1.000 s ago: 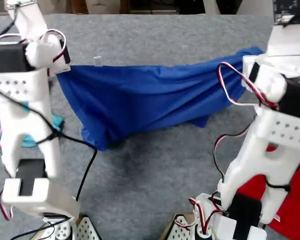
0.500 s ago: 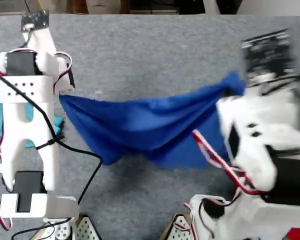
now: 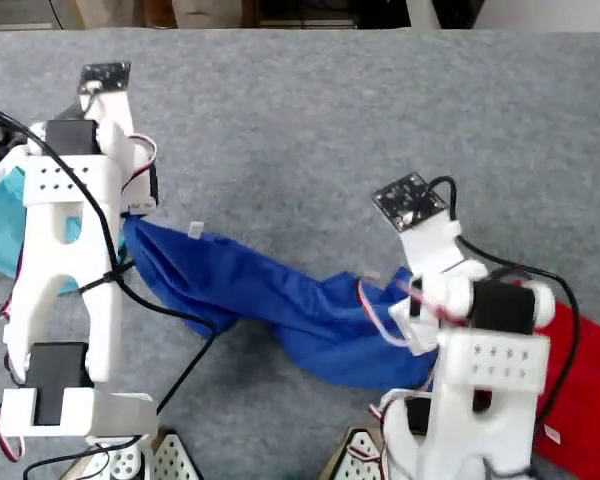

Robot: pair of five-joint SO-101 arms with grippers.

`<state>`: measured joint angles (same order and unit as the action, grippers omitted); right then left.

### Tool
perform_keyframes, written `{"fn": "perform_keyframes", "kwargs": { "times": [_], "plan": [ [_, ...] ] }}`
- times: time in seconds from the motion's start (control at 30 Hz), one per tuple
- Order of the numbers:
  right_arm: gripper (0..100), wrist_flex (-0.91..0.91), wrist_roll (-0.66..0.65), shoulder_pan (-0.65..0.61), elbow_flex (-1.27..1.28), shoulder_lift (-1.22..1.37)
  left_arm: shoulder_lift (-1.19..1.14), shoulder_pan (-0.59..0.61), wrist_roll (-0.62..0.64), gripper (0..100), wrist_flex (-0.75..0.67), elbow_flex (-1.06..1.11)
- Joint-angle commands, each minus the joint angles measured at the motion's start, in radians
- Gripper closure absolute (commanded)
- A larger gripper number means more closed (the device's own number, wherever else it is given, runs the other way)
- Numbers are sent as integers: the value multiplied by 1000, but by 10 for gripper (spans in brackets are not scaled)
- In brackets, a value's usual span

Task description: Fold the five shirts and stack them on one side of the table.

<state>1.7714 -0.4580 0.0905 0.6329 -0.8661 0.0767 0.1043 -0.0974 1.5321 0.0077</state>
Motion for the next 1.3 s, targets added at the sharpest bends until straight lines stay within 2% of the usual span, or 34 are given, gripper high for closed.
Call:
{"fn": "perform_keyframes", "kwargs": {
  "times": [0.0, 0.13, 0.3, 0.4, 0.63, 0.77, 0.9, 1.0, 1.13, 1.27],
  "plan": [
    [778, 17, -92, 104, -28, 76, 28, 61, -5, 981, -75, 31],
    [778, 18, -155, 208, -166, 134, 27, 140, -6, 981, -100, 25],
    [778, 18, -203, 269, -291, 170, 27, 180, -8, 981, -121, 31],
    [778, 17, -170, 211, -297, 220, 27, 172, -8, 981, -98, 43],
    [778, -48, 51, -104, -344, 524, 28, 143, -49, 981, -86, 109],
    [779, -100, 91, -185, -429, 748, 28, 149, -51, 981, -86, 114],
    [779, -103, 92, -214, -490, 946, 28, 149, -51, 981, -86, 114],
    [779, -112, 92, -177, -496, 1041, 28, 150, -51, 981, -86, 114],
    [779, -186, 87, -102, -463, 1095, 27, 150, -51, 981, -86, 114],
    [779, -293, 94, -114, -414, 1147, 25, 144, -51, 981, -101, 118]
  ]
}}
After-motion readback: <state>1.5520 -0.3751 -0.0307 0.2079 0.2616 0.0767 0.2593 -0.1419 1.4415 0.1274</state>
